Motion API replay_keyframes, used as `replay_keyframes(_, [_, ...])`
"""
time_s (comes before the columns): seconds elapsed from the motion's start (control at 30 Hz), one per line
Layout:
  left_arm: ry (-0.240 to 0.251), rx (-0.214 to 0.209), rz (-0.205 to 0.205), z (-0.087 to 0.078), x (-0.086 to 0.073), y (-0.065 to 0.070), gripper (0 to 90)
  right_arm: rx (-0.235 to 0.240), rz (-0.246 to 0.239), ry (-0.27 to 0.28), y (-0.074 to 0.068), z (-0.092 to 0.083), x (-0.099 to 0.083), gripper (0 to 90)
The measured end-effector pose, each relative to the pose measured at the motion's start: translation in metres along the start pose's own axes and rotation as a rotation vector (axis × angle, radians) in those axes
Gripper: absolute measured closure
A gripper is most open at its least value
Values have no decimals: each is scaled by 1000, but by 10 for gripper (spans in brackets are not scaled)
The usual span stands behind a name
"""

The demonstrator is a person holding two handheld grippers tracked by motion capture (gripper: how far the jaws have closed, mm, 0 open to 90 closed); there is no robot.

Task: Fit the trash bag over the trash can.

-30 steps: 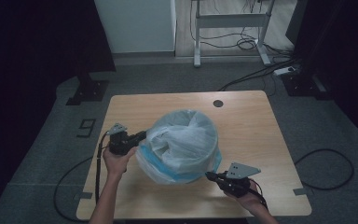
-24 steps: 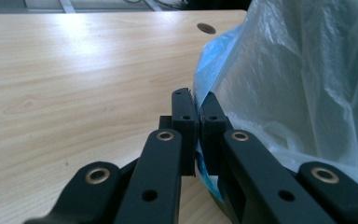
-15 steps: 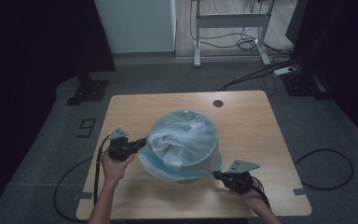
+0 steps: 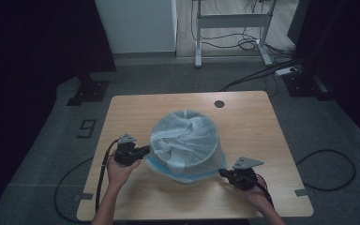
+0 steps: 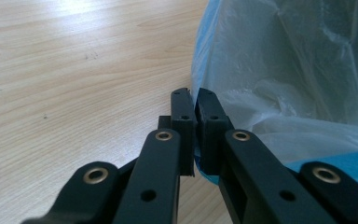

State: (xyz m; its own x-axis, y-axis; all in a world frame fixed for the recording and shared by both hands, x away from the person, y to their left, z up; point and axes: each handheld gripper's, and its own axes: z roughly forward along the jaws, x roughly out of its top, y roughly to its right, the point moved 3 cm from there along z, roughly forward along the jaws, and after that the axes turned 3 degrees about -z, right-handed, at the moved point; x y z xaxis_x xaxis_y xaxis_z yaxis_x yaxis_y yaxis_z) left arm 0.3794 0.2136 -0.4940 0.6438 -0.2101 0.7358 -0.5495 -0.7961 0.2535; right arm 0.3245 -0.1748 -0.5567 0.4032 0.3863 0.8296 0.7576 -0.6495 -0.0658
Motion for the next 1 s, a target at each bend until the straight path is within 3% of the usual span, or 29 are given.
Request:
replay_keyframes(0.07, [18, -3, -10, -2, -2, -2, 867, 4, 10, 29, 1, -2, -1, 863])
replay_keyframes(0.23, [50, 0, -9, -7, -5, -4, 863, 5, 28, 156, -9, -15, 8, 530])
replay_keyframes(0.37, [74, -4, -1, -11, -5, 0, 862, -28, -7, 265, -21, -27, 25, 358])
replay_keyframes(0.47, [79, -3, 4, -12, -5, 2, 858, -24, -38, 308, -19, -31, 36, 352])
replay_keyframes(0.57, [84, -2, 7, -12, -5, 3, 853, -32, -37, 334, -9, -32, 46, 356])
replay_keyframes(0.8, [99, -14, -2, -13, -6, 2, 852, 60, -9, 392, 16, -30, 60, 421])
replay_keyframes(0.87, [107, -21, -15, -13, -7, 1, 855, 92, -3, 406, 20, -28, 63, 456])
replay_keyframes(1.0, [121, -31, -27, -13, -10, 0, 861, 159, -5, 418, 24, -24, 68, 650])
